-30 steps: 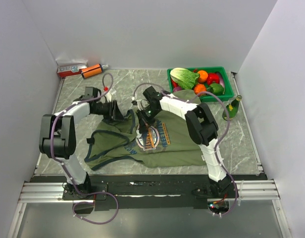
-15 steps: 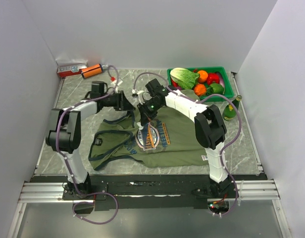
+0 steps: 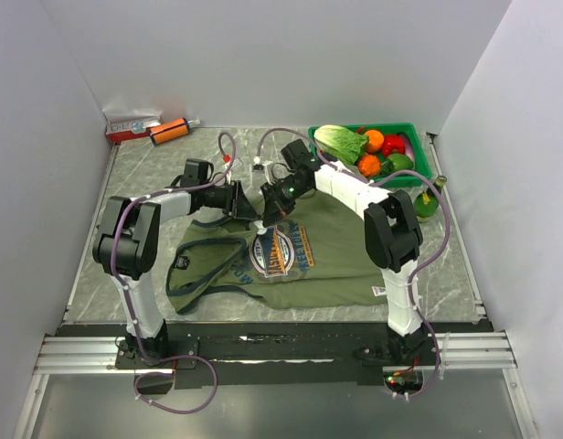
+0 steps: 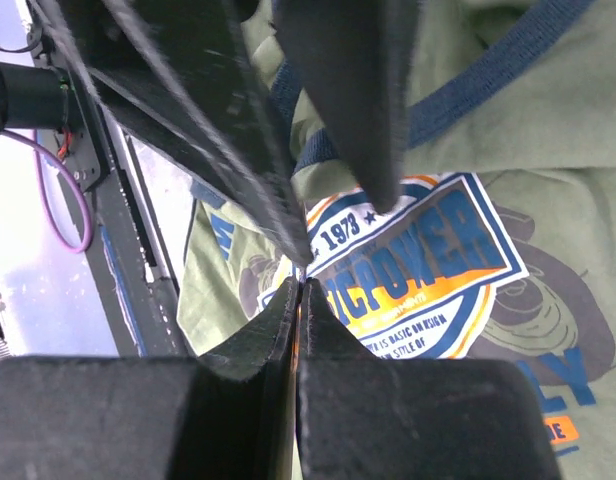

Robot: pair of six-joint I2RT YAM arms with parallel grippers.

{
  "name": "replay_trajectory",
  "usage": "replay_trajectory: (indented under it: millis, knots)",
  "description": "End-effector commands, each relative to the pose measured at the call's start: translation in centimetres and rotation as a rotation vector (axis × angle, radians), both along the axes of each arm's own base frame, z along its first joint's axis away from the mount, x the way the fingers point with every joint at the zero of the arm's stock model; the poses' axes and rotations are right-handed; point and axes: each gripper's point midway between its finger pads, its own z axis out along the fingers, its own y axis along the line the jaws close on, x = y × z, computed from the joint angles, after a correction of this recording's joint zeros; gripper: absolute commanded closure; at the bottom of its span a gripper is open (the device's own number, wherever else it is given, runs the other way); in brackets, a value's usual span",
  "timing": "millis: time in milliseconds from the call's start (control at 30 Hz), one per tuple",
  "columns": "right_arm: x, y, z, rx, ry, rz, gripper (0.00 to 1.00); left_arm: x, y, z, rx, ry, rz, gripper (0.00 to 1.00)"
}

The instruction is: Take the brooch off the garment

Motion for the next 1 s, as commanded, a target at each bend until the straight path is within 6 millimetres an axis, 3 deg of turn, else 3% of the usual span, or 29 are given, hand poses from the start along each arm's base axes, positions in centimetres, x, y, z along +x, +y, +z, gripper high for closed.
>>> replay_trajectory:
  millis: [0,233,367,533,733,767,800,967]
  knots:
    - [-0.2,-0.1,1.2,0.050,0.006,0.027,1.00,-1.2,0.1,0.8,-0.058,0.061,-0.065,0.55]
    - [0.4,0.2,0.6,0.042,0.023,0.007,1.00,-3.4,0.6,0.6,-0.080,0.114,-0.130,0.52]
    - [0.5,0.5,0.3,0.045,0.047,-0.010,1.00,-4.0,0.8,-0.7,-0.076,0.100,-0.187,0.54]
    - [0.9,0.6,0.1,0.045,0.058,-0.030,1.00,-5.1,1.0,-0.9,-0.089,0.130,-0.244,0.59]
    - [0.9,0.9,-0.1,0.046,0.077,-0.037,1.00,-5.0,1.2,-2.3,-0.038,0.086,-0.219,0.60]
    - [0.9,0.9,0.0,0.048,0.076,-0.038,1.00,-3.5,0.9,-1.5,-0.027,0.024,-0.178,0.61]
    - [0.9,0.9,-0.1,0.047,0.078,-0.039,1.00,-4.0,1.2,-2.6,0.005,0.047,-0.143,0.61]
    - [0.9,0.8,-0.2,0.041,0.086,-0.044,1.00,-3.1,1.0,-2.1,-0.010,0.059,-0.088,0.60]
